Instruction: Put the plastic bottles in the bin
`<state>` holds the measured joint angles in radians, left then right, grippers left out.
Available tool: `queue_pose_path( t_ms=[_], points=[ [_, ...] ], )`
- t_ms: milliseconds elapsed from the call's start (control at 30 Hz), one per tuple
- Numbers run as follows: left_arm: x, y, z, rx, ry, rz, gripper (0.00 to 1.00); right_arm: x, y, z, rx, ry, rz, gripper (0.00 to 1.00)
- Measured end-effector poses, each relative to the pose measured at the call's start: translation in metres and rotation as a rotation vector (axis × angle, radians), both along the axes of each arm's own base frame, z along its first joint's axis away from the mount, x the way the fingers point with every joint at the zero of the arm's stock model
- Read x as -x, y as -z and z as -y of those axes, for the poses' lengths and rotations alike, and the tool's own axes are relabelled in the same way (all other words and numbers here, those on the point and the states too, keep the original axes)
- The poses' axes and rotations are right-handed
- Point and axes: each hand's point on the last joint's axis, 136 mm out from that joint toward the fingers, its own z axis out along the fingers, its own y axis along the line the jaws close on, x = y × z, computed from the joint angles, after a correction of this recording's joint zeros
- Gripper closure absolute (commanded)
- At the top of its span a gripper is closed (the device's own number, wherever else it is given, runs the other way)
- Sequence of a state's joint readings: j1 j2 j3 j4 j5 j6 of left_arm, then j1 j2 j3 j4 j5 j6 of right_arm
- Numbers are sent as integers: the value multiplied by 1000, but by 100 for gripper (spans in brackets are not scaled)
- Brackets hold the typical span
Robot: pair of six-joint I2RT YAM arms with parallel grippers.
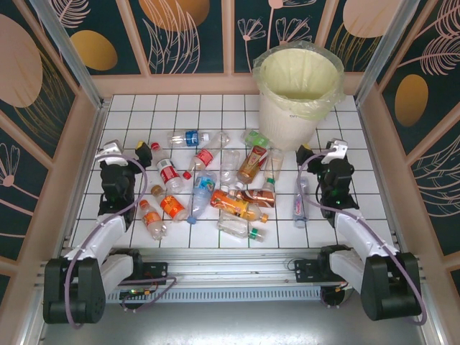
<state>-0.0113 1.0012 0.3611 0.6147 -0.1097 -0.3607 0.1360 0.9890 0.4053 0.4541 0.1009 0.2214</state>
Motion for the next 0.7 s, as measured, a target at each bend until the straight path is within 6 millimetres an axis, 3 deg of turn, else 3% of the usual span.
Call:
queue_pose_path(
  t_ms=[267,400,700],
  points=[
    [4,-9,53,273,245,-94,2,14,22,-11,-132,61,-242,1],
    [6,-37,95,331,436,-122,2,29,33,-23,-158,39,-352,1],
    [6,-91,180,375,880,-176,2,55,42,-60,-208,-112,-492,14]
  ],
)
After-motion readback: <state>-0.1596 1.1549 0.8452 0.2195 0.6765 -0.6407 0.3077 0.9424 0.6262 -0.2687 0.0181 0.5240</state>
